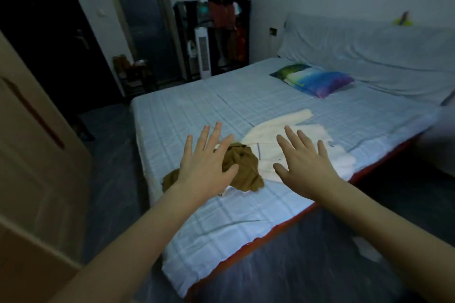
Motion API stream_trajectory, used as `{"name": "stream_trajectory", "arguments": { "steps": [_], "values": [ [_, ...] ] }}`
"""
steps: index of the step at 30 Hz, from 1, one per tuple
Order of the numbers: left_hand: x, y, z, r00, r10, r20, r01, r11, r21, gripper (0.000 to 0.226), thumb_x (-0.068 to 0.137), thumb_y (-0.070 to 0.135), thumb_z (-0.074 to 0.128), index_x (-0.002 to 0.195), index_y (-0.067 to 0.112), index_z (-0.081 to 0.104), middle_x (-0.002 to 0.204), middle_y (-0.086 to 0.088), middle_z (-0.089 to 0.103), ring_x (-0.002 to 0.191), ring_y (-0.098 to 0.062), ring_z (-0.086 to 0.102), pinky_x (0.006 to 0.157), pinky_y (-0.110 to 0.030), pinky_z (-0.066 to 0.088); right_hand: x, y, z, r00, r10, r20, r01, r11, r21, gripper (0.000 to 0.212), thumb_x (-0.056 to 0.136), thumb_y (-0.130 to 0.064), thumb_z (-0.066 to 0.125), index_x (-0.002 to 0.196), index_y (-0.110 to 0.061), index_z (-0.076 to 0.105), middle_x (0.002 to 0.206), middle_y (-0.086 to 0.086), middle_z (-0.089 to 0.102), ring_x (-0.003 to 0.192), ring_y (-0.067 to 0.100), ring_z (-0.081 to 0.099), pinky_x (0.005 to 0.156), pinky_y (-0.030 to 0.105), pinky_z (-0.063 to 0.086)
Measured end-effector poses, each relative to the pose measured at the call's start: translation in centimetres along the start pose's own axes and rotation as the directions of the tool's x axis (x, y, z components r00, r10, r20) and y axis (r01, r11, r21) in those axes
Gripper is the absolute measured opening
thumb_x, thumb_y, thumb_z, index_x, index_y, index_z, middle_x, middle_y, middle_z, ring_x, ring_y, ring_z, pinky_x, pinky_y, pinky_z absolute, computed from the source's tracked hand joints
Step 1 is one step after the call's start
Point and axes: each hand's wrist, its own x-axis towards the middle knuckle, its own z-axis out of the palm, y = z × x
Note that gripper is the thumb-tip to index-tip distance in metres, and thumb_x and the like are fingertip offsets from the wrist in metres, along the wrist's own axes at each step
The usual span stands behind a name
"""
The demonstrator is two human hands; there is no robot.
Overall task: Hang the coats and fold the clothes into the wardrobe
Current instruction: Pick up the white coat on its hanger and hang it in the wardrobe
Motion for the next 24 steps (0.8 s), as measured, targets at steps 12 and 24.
{"name": "stream_trajectory", "arguments": {
  "steps": [12, 24],
  "values": [
    [15.5, -0.4, 5.9, 0.995, 0.066, 0.079, -0.062, 0.997, -0.050, 0.069, 0.097, 0.056, 0.032, 0.155, 0.030, 0.006, 0.162, 0.000, -0.018, 0.149, -0.022, -0.014, 0.119, -0.053, -0.007, 12.4, 5.0, 1.9, 0.994, 0.096, 0.047, -0.095, 0.995, -0.022, 0.061, 0.096, -0.040, 0.042, 0.150, -0.022, 0.020, 0.163, 0.001, 0.000, 0.149, 0.023, 0.003, 0.116, 0.057, 0.007],
    [29.0, 2.7, 11.7, 0.965, 0.185, 0.185, -0.176, 0.982, -0.063, 0.072, 0.095, 0.052, 0.036, 0.156, 0.029, 0.005, 0.161, -0.001, -0.021, 0.149, -0.024, -0.016, 0.118, -0.056, -0.004, 21.4, 12.3, 4.5, 0.980, 0.176, 0.098, -0.171, 0.984, -0.048, 0.063, 0.097, -0.041, 0.042, 0.152, -0.023, 0.017, 0.163, 0.001, 0.000, 0.149, 0.023, 0.003, 0.117, 0.055, 0.007]
  ]
}}
